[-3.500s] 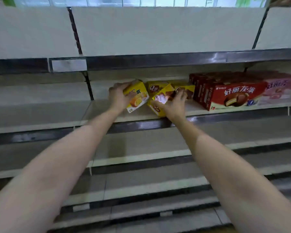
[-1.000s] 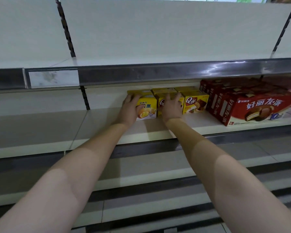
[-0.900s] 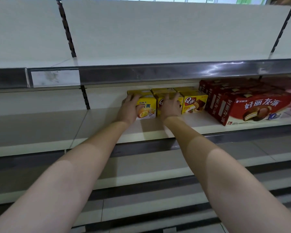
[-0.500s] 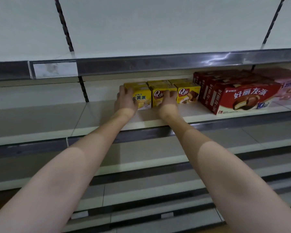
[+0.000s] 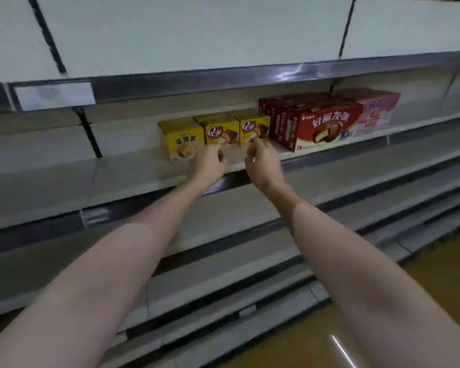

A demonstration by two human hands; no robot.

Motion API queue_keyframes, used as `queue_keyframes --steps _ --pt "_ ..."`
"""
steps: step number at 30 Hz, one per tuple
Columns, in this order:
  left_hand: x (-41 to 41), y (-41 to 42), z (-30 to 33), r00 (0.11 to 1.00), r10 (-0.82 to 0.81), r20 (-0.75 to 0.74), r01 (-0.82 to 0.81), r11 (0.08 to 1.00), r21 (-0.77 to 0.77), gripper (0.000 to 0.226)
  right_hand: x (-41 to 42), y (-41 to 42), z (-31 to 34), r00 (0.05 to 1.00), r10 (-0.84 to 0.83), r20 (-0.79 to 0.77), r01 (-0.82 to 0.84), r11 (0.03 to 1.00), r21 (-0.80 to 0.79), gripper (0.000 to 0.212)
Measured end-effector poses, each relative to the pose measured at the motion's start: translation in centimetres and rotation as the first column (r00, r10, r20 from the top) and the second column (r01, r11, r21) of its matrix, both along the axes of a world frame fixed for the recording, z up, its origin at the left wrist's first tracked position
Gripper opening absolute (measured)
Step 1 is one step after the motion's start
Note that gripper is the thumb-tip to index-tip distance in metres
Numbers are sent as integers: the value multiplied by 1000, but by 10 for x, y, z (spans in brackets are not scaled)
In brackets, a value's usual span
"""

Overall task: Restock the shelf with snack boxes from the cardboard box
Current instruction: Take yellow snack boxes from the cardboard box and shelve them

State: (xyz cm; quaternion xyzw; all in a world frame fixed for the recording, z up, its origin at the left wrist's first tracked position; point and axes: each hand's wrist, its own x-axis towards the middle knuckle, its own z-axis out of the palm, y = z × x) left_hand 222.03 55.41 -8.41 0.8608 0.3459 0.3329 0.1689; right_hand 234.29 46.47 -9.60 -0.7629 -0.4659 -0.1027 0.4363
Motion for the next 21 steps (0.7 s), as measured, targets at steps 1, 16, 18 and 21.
queue_keyframes --steps 1,16,18,21 --pt "4 -10 -3 999 -37 -28 38 999 21 13 -1 -15 -4 998 -48 -28 48 999 6 8" --pt "7 -267 -156 533 -805 -261 761 591 -269 11 -108 -315 -172 683 -694 -226 606 712 -356 11" --pt "-1 -303 -177 449 -850 -274 781 523 -341 13 -134 -354 -191 606 -762 -227 647 639 -416 13" --pt "-16 -363 -199 333 -909 -250 813 411 -412 12 -176 -416 -215 473 -848 -238 701 527 -481 8"
